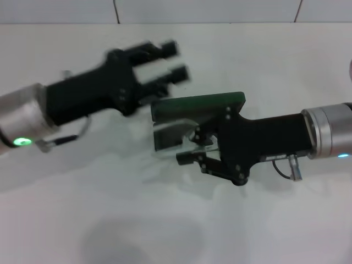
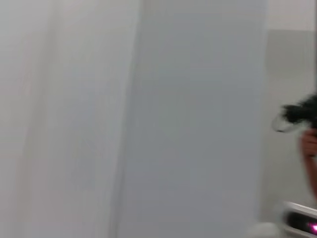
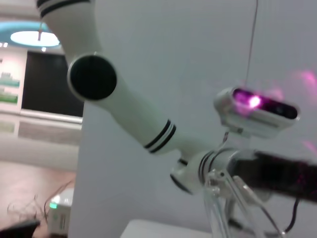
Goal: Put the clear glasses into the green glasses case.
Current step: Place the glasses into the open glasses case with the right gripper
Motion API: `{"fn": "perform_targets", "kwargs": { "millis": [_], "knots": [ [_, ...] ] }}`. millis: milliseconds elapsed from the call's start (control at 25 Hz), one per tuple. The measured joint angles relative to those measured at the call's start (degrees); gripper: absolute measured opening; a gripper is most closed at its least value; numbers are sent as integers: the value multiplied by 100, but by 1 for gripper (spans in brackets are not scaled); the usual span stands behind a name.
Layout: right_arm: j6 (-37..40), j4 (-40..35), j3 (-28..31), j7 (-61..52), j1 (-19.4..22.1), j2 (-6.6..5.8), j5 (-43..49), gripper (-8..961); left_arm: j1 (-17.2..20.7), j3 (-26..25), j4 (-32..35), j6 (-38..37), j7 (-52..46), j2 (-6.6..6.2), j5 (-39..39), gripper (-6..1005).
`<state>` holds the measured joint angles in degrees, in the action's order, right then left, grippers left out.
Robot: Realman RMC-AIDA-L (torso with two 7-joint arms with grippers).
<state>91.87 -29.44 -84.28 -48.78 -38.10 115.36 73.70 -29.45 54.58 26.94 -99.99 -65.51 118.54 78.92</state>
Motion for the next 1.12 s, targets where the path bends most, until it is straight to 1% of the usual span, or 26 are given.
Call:
{"fn": "perform_targets", "kwargs": {
  "millis": [40,80,120,160,240,280,360,400,440,480,520,600,840,1120],
  "knots": [
    [-26,-132,0,7,61,-15,102,164,67,-215,1,11,1,-38,10,559],
    [-94,-371,0,-80,159,-23,232,164,67,-215,1,11,1,-38,10,558],
    [-184,-642,0,-206,260,-30,385,165,134,-407,1,24,1,-74,17,558],
    [-350,-1144,1,-449,493,-39,602,165,307,-770,4,123,2,-149,21,558],
    [-747,-2073,-4,-913,928,-25,1092,166,401,-910,5,227,3,-172,21,558],
    [-1165,-2908,-67,-1311,1336,13,1554,167,459,-983,6,305,4,-175,22,558],
    [-1668,-3772,-234,-1704,1717,46,2018,168,554,-1049,10,434,8,-181,22,557],
    [-2052,-4313,-440,-2018,1934,54,2324,169,593,-1060,11,487,12,-180,22,557],
    [-2382,-4717,-651,-2340,2056,57,2592,169,634,-1062,13,523,19,-181,23,557],
    [-2430,-4787,-692,-2390,2067,57,2639,170,665,-1063,15,547,27,-182,22,556],
    [-2636,-4945,-828,-2614,2091,56,2818,171,689,-1064,19,576,47,-183,22,556],
    [-2954,-4996,-1052,-2885,2069,58,3062,172,694,-1059,22,632,65,-184,25,556],
    [-4209,-4686,-1852,-3003,2072,63,3320,175,661,-1034,21,736,36,-181,45,558],
    [-5088,-4493,-2419,-3007,2096,66,3477,179,606,-1033,19,853,13,-170,229,556]
  ]
}}
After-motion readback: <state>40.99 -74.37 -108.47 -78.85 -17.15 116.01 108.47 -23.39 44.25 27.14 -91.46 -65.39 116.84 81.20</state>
